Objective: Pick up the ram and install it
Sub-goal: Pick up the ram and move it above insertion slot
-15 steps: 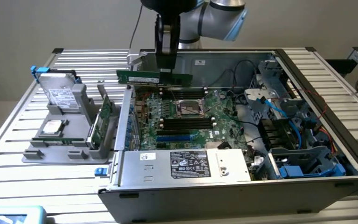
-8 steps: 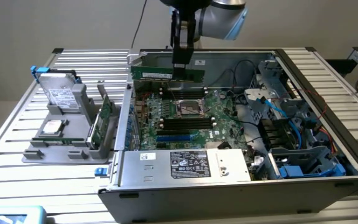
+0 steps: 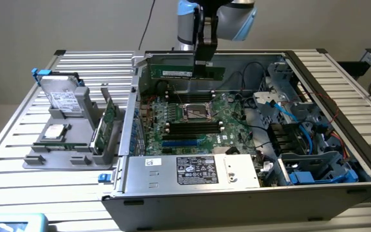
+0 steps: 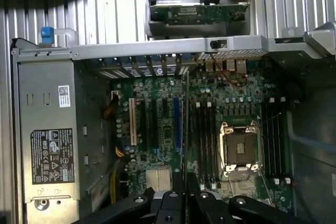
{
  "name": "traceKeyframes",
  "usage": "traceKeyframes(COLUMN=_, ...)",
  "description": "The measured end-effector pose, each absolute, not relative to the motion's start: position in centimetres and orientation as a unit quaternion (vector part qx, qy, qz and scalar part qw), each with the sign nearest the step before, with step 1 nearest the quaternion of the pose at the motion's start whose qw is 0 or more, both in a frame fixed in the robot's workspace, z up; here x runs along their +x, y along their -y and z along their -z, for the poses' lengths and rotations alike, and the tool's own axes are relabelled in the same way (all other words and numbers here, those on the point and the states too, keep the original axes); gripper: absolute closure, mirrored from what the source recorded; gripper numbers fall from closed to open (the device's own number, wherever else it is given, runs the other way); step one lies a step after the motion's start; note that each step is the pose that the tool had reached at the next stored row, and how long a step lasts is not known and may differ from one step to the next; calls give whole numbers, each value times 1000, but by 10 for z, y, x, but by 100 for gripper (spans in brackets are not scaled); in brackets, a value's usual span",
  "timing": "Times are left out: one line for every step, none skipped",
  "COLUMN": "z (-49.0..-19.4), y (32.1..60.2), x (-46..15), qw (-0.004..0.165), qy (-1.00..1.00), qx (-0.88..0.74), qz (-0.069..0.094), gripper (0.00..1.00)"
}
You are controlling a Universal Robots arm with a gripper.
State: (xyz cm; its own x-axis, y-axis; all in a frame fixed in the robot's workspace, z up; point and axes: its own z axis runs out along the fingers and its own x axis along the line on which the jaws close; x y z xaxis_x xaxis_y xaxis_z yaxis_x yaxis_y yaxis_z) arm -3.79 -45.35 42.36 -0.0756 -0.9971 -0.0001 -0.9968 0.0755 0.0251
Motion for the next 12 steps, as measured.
traceKeyframes(z=-423, y=451, x=-36, qw=7, qy=733, qx=680, qz=7, gripper=86)
traceKeyframes(z=-423, y=447, x=-33, qw=6, qy=733, qx=680, qz=5, gripper=86)
traceKeyframes(z=-423, y=444, x=-32, qw=4, qy=733, qx=680, qz=3, gripper=86)
traceKeyframes(z=-423, y=441, x=-30, qw=2, qy=733, qx=680, qz=1, gripper=86)
traceKeyframes(z=-423, y=438, x=-28, qw=0, qy=733, qx=680, qz=-1, gripper=86)
traceKeyframes(z=-422, y=435, x=-27, qw=-2, qy=733, qx=680, qz=-3, gripper=86)
traceKeyframes(z=-422, y=432, x=-26, qw=-4, qy=733, qx=680, qz=-4, gripper=86)
traceKeyframes(z=-421, y=428, x=-24, qw=-4, qy=733, qx=680, qz=-5, gripper=86)
traceKeyframes(z=-421, y=425, x=-23, qw=-4, qy=733, qx=680, qz=-6, gripper=86)
traceKeyframes(z=-420, y=422, x=-21, qw=-5, qy=733, qx=680, qz=-6, gripper=86)
traceKeyframes(z=-419, y=419, x=-20, qw=-5, qy=733, qx=680, qz=-7, gripper=86)
traceKeyframes(z=-418, y=416, x=-19, qw=-4, qy=733, qx=680, qz=-8, gripper=86)
